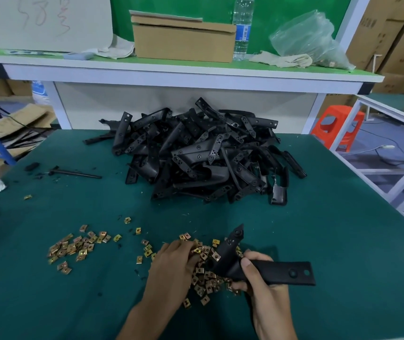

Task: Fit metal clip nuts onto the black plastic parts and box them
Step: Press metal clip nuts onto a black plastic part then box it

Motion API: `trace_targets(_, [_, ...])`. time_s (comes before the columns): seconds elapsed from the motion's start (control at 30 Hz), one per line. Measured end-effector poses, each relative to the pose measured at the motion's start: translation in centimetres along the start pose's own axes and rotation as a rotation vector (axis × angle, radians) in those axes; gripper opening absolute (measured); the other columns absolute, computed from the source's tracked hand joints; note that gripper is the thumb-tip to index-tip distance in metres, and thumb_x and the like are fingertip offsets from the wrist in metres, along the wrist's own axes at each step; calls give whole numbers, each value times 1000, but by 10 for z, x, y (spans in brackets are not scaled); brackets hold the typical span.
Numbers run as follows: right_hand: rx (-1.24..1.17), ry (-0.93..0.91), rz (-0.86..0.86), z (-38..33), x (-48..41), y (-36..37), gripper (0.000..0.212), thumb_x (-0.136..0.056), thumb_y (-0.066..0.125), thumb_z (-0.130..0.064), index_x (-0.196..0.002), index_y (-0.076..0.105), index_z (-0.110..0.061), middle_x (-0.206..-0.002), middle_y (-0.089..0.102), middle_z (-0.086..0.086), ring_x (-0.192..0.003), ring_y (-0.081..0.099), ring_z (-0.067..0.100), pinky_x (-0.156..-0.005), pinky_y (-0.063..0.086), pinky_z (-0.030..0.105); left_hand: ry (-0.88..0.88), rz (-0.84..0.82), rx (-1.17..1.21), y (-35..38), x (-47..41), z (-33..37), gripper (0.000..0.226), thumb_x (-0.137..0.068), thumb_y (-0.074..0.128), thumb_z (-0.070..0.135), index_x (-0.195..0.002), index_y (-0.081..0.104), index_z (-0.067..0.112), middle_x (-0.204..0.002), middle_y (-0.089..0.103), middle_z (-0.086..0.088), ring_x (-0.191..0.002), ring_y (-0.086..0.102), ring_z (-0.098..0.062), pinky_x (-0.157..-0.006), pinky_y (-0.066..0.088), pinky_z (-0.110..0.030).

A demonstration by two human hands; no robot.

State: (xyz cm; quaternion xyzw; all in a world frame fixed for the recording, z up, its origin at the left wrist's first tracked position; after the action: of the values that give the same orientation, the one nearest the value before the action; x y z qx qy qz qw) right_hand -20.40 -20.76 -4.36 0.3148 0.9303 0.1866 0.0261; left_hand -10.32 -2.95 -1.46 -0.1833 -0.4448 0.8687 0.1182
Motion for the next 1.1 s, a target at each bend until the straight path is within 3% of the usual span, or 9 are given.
trace_targets(0.27, [22, 25, 3, 3, -1, 0, 13, -74, 75, -18, -86, 75, -14, -105, 72, 12, -77, 73, 27, -54, 57, 31, -29, 94, 174, -9, 2, 4, 12, -94, 66, 31, -104, 72, 28, -99, 60, 24, -95, 52, 1, -79, 36, -8])
trace_targets(0.4, [40, 34, -16, 3, -1, 1, 14, -74, 76, -21, -87, 75, -15, -107, 70, 18, -77, 73, 27, -55, 56, 31, -174, 13, 518, -9, 1, 4, 10, -97, 63, 30, -97, 67, 39, -93, 66, 34, -95, 58, 17, -76, 42, -2])
trace_targets(0.6, [35, 45, -63, 3, 0, 3, 21, -69, 80, -25, -85, 74, -13, -95, 73, 10, -65, 68, 24, -53, 54, 29, -356, -98, 927, -4, 2, 12, 16, -93, 70, 30, -99, 74, 44, -94, 76, 10, -92, 69, -7, -85, 55, -25])
trace_targets(0.73, [44, 25, -78, 2, -1, 3, 20, -71, 80, -22, -85, 73, -9, -91, 70, 13, -66, 65, 27, -50, 53, 30, -399, -144, 1115, -3, 2, 17, 23, -93, 70, 14, -101, 79, 34, -97, 77, 1, -90, 72, -11, -78, 55, -21])
trace_targets(0.83, [35, 29, -81, 3, -2, 3, 20, -70, 79, -21, -84, 73, -8, -89, 70, 13, -65, 65, 26, -49, 52, 30, -422, -166, 1168, -2, 2, 19, 18, -93, 69, 10, -99, 80, 24, -94, 78, -4, -85, 72, -12, -75, 54, -18])
trace_targets(0.97, [48, 42, -77, 4, -3, 2, 21, -70, 80, -20, -84, 72, -6, -85, 66, 23, -57, 60, 30, -47, 51, 31, -433, -208, 1170, -1, 2, 19, 12, -91, 71, 28, -88, 79, 20, -85, 74, 0, -78, 67, -10, -76, 54, -25])
trace_targets(1.1, [58, 54, -66, 6, -4, 0, 22, -69, 81, -20, -84, 73, -6, -90, 65, 26, -53, 57, 32, -47, 50, 32, -383, -305, 1058, 1, 3, 25, 17, -95, 66, 33, -86, 77, 25, -85, 75, 5, -79, 69, -5, -70, 51, -15])
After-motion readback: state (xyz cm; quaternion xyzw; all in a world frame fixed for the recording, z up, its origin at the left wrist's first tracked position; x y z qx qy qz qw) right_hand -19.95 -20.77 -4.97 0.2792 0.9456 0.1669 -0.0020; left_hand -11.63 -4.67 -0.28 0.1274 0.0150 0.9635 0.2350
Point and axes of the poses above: each hand's wrist, its own x-axis away from the middle knuckle, its own y-axis out of the palm, z = x × y, the point moved 7 cm from there along -x, towards the middle knuckle
